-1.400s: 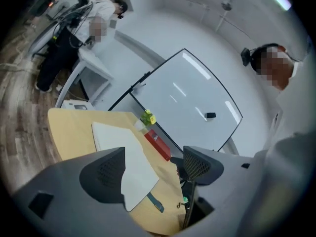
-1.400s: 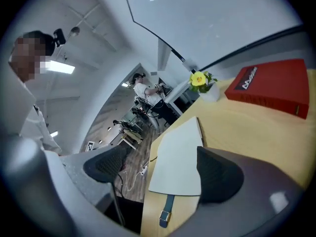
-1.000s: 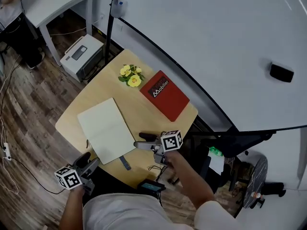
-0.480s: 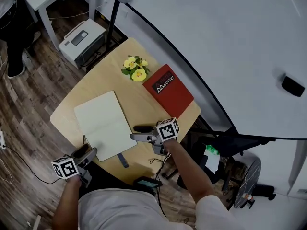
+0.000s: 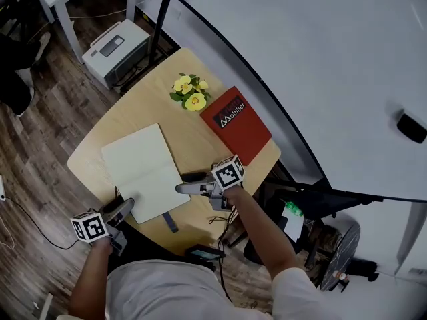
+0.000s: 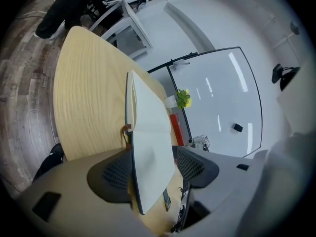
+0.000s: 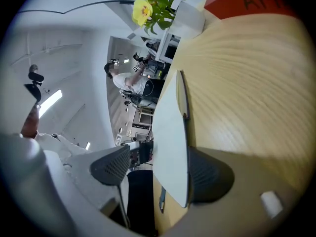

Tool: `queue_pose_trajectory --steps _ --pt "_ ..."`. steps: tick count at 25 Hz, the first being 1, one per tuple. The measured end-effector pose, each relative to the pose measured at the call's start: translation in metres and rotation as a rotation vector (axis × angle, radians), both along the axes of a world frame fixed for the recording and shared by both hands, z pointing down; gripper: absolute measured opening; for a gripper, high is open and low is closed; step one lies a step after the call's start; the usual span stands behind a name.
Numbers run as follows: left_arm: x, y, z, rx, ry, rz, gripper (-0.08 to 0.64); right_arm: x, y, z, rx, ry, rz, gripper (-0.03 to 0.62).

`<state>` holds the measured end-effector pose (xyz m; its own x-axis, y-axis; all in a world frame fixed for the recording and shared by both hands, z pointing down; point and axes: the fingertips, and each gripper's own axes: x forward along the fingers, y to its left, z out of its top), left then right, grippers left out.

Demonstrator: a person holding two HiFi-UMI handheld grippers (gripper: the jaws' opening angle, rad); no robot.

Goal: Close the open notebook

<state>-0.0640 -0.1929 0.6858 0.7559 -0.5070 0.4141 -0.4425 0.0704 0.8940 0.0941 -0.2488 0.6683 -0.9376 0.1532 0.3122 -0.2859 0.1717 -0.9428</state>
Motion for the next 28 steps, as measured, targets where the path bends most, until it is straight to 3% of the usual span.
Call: queue_pose_trajectory --steps 3,5,12,18,20,22,26,28 --pt "0.000 0.004 0.004 0.001 0.010 -0.005 0.275 -0.001 0.002 0.002 -0.012 0.019 -0.012 0.362" --pt "0.001 0.008 0.008 -0.007 0.020 -0.001 0.267 0.000 0.002 0.005 -0.016 0.038 -0.022 0.295" --pt "0.003 0.009 0.001 -0.035 0.049 -0.012 0.262 -0.002 0.015 0.007 -0.058 0.051 -0.069 0.286" --pt "-0.007 0.026 0.005 -0.081 0.100 -0.017 0.209 0.001 0.025 0.007 -0.114 0.010 -0.008 0.234" --pt "-0.012 0.031 0.004 -0.097 0.108 -0.027 0.179 0.002 0.028 0.004 -0.127 -0.008 0.008 0.171" --pt "-0.016 0.035 0.003 -0.109 0.118 -0.033 0.155 0.001 0.031 0.000 -0.144 -0.031 0.020 0.164" --pt "-0.014 0.037 -0.010 -0.109 0.238 -0.066 0.106 0.001 0.036 -0.006 -0.158 -0.054 0.040 0.099" --pt "-0.015 0.034 -0.017 -0.088 0.271 -0.055 0.089 -0.001 0.034 -0.013 -0.159 -0.081 0.066 0.097"
